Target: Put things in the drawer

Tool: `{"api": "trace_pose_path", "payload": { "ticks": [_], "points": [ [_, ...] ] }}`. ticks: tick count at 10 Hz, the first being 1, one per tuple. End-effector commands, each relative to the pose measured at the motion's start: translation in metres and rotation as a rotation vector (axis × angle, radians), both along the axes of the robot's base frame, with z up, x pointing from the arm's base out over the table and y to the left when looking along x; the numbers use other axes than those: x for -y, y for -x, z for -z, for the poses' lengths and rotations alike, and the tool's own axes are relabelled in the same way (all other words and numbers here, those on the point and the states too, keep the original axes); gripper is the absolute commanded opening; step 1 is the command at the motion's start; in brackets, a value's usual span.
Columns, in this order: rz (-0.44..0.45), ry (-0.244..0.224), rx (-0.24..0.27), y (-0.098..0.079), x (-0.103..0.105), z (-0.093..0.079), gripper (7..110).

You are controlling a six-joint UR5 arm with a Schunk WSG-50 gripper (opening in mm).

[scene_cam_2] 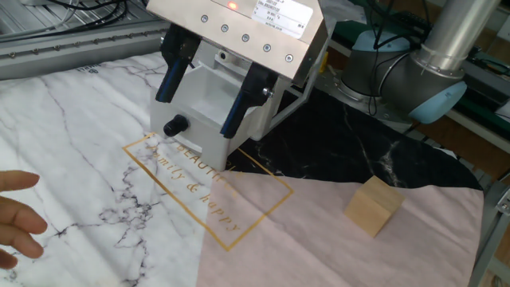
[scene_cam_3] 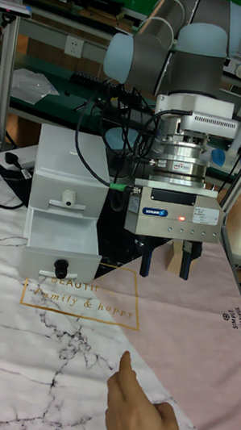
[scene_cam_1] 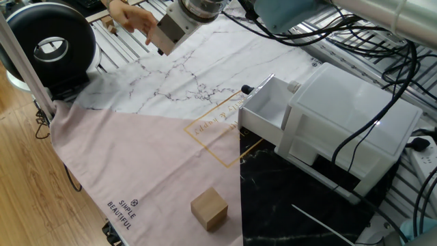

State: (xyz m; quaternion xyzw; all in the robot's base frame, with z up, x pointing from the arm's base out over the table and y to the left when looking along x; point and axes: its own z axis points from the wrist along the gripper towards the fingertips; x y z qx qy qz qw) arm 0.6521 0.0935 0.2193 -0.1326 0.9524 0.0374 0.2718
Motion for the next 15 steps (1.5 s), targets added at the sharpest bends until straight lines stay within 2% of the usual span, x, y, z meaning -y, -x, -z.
{"api": "trace_pose_path", "payload": {
  "ticks": [1, 2, 3, 6, 8, 9, 10, 12, 13, 15],
  "points": [
    [-0.001, 0.016, 0.023, -0.005, 0.006, -0.004, 66],
    [0.030, 0.034, 0.022, -0.006, 0.013, -0.003, 66],
    [0.072, 0.031, 0.011, -0.004, 0.017, -0.002, 44],
    [0.064, 0.031, 0.010, -0.004, 0.017, -0.003, 44],
    [0.077, 0.049, 0.014, -0.006, 0.023, -0.003, 44],
    [0.079, 0.036, 0.012, -0.005, 0.021, -0.003, 7],
    [0.051, 0.005, 0.008, -0.004, 0.011, -0.002, 7],
    [0.067, 0.032, 0.001, -0.003, 0.018, 0.000, 7],
    [0.089, 0.065, 0.000, -0.003, 0.028, 0.000, 7],
    [0.092, 0.055, 0.001, -0.003, 0.026, -0.002, 7]
  ]
}}
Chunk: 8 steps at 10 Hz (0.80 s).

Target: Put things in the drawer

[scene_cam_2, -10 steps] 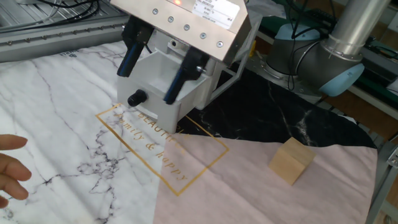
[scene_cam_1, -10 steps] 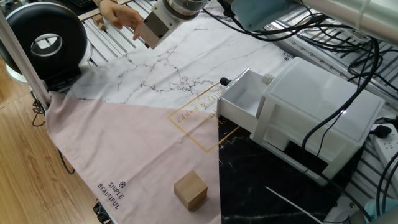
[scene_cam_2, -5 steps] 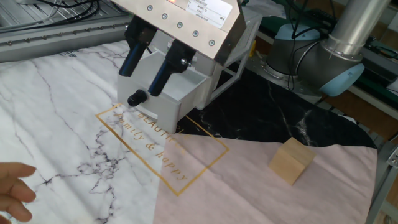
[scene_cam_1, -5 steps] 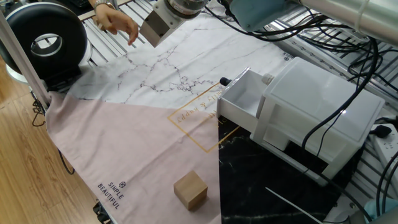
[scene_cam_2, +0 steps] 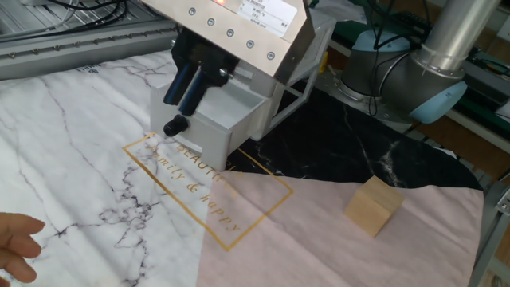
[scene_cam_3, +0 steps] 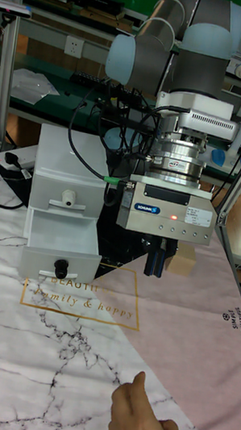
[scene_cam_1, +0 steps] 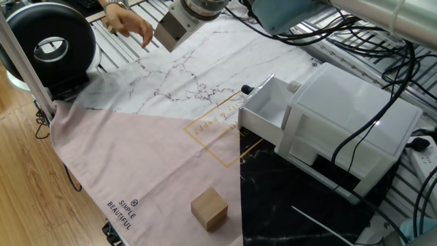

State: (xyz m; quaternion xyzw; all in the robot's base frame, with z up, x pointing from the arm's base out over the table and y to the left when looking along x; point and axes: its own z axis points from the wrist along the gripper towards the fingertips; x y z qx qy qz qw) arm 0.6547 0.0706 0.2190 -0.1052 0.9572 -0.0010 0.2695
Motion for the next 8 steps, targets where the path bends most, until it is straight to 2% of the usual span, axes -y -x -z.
{"api": "trace_pose_path", "payload": {
  "ticks": [1, 2, 3, 4, 5, 7, 8],
  "points": [
    [0.013, -0.012, 0.005, -0.001, 0.001, -0.003, 7],
    [0.004, -0.027, -0.014, 0.003, -0.004, -0.001, 7],
    [0.002, -0.049, -0.076, 0.017, -0.009, 0.006, 7],
    [-0.001, -0.041, -0.135, 0.031, -0.009, 0.010, 7],
    [0.020, -0.023, -0.160, 0.037, -0.004, 0.010, 7],
    [0.072, -0.067, -0.165, 0.039, -0.011, 0.010, 7],
    [0.066, -0.051, -0.184, 0.048, -0.015, 0.014, 7]
  ]
}}
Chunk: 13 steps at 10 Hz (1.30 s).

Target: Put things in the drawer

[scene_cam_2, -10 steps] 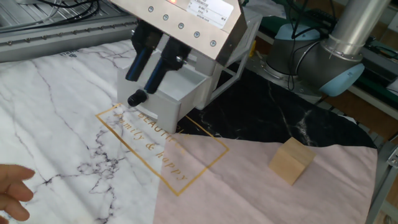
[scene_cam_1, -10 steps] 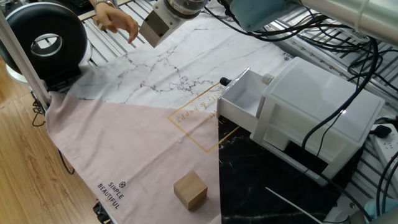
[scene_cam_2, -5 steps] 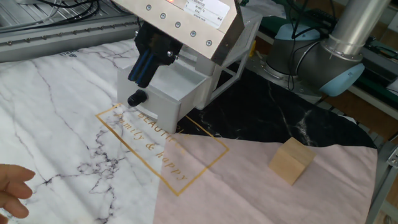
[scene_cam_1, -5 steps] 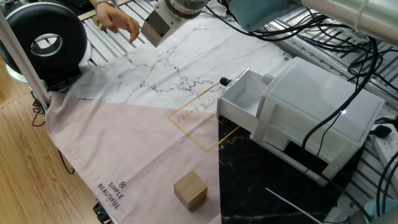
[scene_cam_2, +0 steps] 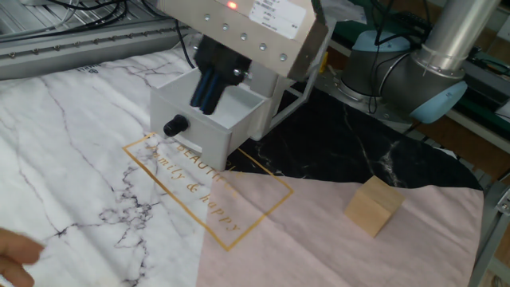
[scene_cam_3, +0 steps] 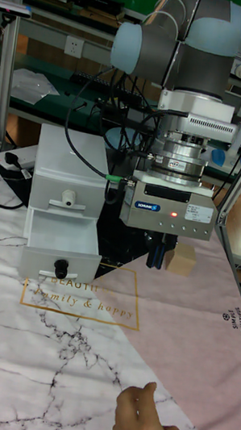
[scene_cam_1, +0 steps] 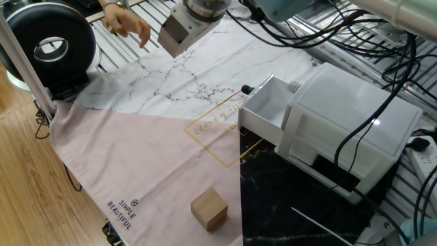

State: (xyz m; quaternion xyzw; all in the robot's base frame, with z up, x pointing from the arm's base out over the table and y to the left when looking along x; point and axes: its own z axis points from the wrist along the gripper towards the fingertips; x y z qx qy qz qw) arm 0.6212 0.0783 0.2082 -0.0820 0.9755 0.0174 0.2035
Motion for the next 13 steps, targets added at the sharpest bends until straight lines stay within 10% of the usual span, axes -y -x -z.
{"api": "trace_pose_path", "payload": {
  "ticks": [1, 4, 5, 13],
  "points": [
    [0.033, -0.023, -0.063, 0.023, -0.014, 0.007, 7],
    [-0.001, 0.027, -0.110, 0.036, -0.006, 0.013, 22],
    [0.006, 0.028, -0.119, 0.038, -0.005, 0.014, 44],
    [0.060, -0.008, -0.317, 0.114, -0.041, 0.031, 44]
  ]
}}
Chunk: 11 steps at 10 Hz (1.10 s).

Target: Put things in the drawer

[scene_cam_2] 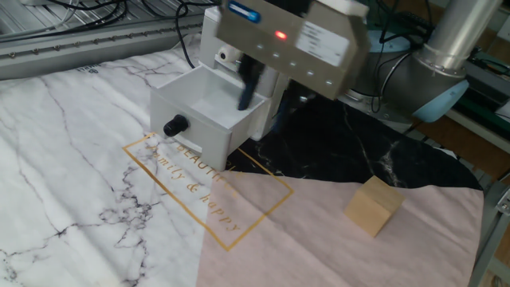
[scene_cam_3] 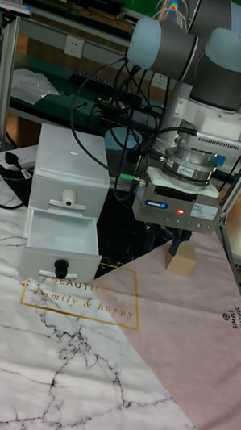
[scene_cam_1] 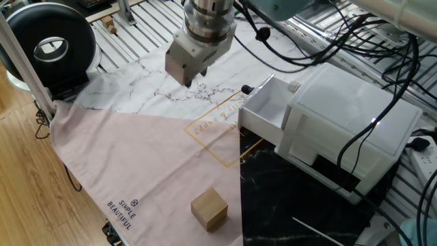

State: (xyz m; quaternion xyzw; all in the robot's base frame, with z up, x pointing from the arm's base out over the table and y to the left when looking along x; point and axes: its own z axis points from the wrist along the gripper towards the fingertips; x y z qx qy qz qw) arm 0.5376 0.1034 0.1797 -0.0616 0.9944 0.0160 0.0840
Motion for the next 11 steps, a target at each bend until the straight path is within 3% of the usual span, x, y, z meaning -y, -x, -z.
{"api": "trace_pose_path", "payload": {
  "ticks": [1, 2, 3, 4, 5, 6, 8, 11],
  "points": [
    [0.038, -0.024, -0.117, 0.046, -0.021, 0.003, 44],
    [0.069, -0.056, -0.110, 0.052, -0.035, 0.005, 44],
    [0.085, -0.058, -0.096, 0.057, -0.041, 0.009, 44],
    [0.085, -0.029, -0.097, 0.065, -0.038, 0.012, 44],
    [0.072, -0.028, -0.082, 0.066, -0.041, 0.015, 44],
    [0.075, 0.002, -0.050, 0.065, -0.037, 0.020, 44],
    [0.085, 0.009, -0.037, 0.075, -0.041, 0.026, 44],
    [0.122, 0.012, -0.027, 0.106, -0.051, 0.033, 44]
  ]
}}
